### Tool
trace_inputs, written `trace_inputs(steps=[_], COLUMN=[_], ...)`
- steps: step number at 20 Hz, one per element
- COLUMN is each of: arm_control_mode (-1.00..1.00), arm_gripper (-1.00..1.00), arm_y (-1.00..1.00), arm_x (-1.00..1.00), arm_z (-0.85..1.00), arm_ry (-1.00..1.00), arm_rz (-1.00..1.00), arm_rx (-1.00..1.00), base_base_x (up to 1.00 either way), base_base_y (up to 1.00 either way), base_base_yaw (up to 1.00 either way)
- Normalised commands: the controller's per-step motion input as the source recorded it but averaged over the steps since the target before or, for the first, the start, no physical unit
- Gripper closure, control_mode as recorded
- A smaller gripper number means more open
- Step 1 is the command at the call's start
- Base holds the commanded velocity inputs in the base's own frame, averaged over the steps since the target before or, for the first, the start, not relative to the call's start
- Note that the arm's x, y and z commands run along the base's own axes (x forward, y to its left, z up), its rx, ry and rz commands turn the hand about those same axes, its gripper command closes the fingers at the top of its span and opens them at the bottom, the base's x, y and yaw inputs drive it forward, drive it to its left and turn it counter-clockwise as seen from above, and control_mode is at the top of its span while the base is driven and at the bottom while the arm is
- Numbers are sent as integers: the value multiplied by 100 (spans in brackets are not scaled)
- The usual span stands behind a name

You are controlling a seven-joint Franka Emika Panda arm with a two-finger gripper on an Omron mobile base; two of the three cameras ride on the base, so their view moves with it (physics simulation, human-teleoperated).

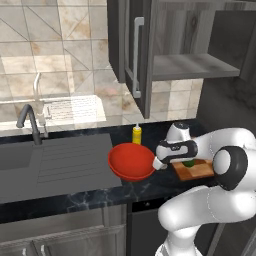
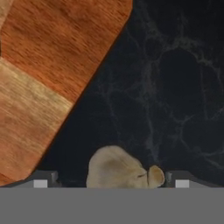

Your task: Open the cabinet. Place the bowl and condiment on the counter. Then place the lime and garlic on the cutting board.

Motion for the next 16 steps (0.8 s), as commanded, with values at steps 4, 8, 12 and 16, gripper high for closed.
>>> trace_inputs(steps=[4, 8, 12, 16], arm_control_mode=[-100, -100, -100, -100], arm_gripper=[-100, -100, -100, -100], arm_y=[1, 0, 0, 0], arm_x=[0, 6, 1, -1], arm_z=[-22, -23, -18, -13], arm_ry=[0, 0, 0, -1], arm_rz=[12, 15, 13, 11], arm_rx=[0, 0, 0, 0], base_base_x=[0, 0, 0, 0], base_base_y=[0, 0, 0, 0], base_base_yaw=[0, 0, 0, 0])
